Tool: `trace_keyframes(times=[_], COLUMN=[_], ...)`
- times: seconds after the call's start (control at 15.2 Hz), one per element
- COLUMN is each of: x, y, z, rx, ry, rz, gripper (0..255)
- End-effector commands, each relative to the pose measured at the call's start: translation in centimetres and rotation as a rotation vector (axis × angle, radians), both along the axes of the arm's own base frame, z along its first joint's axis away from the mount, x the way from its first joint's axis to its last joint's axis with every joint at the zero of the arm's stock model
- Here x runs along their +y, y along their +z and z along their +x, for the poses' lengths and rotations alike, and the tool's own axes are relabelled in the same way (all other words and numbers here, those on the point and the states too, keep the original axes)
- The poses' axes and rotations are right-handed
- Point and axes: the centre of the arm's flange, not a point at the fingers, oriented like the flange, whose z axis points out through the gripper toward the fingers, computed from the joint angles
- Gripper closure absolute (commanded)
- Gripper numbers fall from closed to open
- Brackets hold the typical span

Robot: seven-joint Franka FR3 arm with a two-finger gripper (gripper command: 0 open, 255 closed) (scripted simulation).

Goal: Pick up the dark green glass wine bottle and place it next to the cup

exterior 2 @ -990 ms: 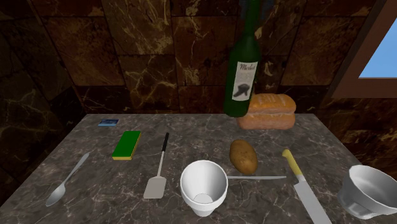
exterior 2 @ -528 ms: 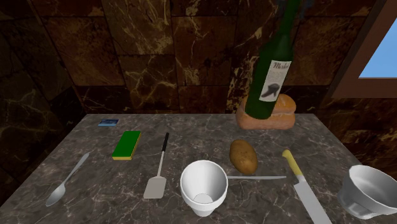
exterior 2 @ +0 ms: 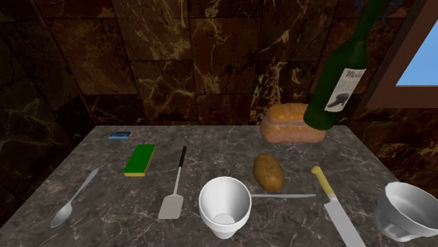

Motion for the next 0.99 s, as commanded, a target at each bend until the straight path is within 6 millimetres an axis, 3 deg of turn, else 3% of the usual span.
trace_keyframes(times=[0.0,0.59,0.92], x=[-2.4,-13.3,-13.3], y=[0.0,0.0,-2.6], z=[1.4,7.0,7.0], rx=[-0.001,-0.001,-0.001], ry=[0.002,0.002,0.002], rz=[0.0,0.0,0.0], gripper=[255,255,255])
